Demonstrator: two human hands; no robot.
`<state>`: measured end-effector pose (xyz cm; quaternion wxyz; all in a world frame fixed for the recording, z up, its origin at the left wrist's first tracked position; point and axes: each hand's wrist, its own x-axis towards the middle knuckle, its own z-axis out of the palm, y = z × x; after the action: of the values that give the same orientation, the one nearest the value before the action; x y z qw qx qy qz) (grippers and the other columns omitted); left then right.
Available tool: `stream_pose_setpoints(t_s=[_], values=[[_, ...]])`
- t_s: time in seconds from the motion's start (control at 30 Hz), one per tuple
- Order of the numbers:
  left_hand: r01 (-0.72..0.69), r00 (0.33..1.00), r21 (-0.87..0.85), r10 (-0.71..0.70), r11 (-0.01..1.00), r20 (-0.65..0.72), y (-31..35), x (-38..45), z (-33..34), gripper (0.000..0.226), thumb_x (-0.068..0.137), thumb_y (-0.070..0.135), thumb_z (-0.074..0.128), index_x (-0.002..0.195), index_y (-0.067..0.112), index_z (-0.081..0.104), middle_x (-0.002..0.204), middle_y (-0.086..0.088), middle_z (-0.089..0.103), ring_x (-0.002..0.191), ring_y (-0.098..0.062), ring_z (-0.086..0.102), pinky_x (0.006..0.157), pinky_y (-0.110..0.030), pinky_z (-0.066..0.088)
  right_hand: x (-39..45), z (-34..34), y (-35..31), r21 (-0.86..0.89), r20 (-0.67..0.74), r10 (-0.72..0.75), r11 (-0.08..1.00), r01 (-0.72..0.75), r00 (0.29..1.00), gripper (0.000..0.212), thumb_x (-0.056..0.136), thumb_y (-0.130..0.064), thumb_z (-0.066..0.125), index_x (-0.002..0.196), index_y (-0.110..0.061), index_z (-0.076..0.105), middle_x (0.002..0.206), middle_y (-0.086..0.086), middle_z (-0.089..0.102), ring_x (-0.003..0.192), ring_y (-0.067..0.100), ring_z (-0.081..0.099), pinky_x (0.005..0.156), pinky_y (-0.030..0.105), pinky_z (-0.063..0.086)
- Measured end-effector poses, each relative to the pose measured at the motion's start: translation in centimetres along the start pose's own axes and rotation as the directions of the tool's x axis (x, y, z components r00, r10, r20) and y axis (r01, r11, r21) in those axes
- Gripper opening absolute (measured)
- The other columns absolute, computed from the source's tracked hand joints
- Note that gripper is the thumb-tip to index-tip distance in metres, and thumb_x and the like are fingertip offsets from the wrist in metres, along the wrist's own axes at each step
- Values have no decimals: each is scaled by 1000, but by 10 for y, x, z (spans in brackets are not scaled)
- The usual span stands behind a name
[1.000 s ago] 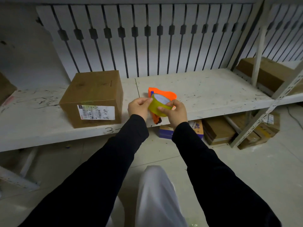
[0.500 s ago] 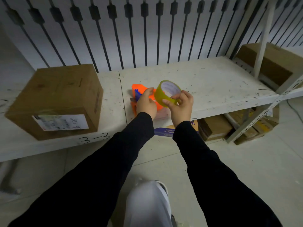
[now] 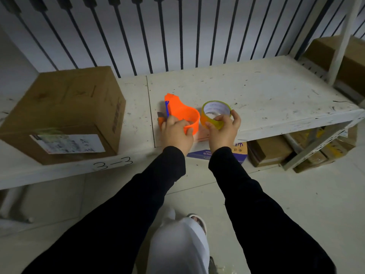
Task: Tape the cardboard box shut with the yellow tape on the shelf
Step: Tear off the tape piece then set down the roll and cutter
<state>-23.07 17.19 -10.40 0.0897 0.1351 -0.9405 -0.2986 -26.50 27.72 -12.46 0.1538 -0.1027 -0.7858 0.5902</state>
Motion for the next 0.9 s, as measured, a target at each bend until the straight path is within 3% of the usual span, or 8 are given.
stream_pose_setpoints(t_s=[0.13,0.27,0.43,0.5,0.6,0.7,0.8,0.9], values=[[10,1000,25,-9,1000,-14,-10,-4,-6,28,89,27,52,112,19,65,126,-3,50,123,-27,39,109,-36,33,-8,6,1,-69,68,-7,998,11,998,19,80,-5,65,96,0,58,149,7,26,127,17,41,87,10,27],[8,1000,45,-8,999,-12,-16,-7,-10,25,89,26,53,110,19,66,127,0,52,126,-28,38,110,-37,32,-16,8,1,-84,111,-1,996,11,994,23,81,-7,64,103,-4,57,147,9,28,127,22,42,93,18,34],[-79,997,-140,75,987,-34,-15,-11,-13,47,89,7,52,135,16,47,140,-7,44,129,-27,38,113,-33,30,-21,6,-3,-136,167,45,990,-22,985,54,78,-11,65,127,-10,43,149,9,24,126,29,46,104,39,43],[-12,991,-223,-18,975,-132,-15,-15,-17,51,87,5,52,137,15,43,140,-10,43,128,-28,40,110,-37,35,-21,4,-6,-149,145,39,989,-17,989,65,75,-12,67,133,-10,38,149,12,26,131,30,41,104,42,41],[235,918,-369,-330,899,-220,-20,-22,-22,41,86,5,55,125,7,46,132,-15,45,124,-29,43,103,-38,39,-26,-2,-14,-119,70,20,993,-12,997,65,78,-10,64,136,-11,34,147,13,31,131,29,41,102,38,41],[428,852,-416,-512,803,-112,-29,-25,-23,37,87,11,58,121,3,45,129,-16,46,120,-30,47,98,-39,45,-34,-4,-23,-106,21,9,994,-6,1000,56,82,-7,58,134,-10,37,141,12,39,126,27,45,100,37,42],[506,831,-426,-556,750,7,-34,-24,-23,38,87,18,60,118,1,47,124,-16,53,110,-31,57,91,-39,51,-46,-2,-27,-130,-4,-17,991,16,1000,40,85,-8,55,123,-7,46,128,12,49,117,26,51,98,38,44],[545,814,-455,-573,704,90,-35,-23,-24,40,87,20,62,117,-1,48,117,-20,61,102,-33,63,86,-40,54,-57,2,-31,-73,77,28,997,-22,997,22,88,-13,52,109,-6,53,103,9,59,94,25,56,82,30,44]])
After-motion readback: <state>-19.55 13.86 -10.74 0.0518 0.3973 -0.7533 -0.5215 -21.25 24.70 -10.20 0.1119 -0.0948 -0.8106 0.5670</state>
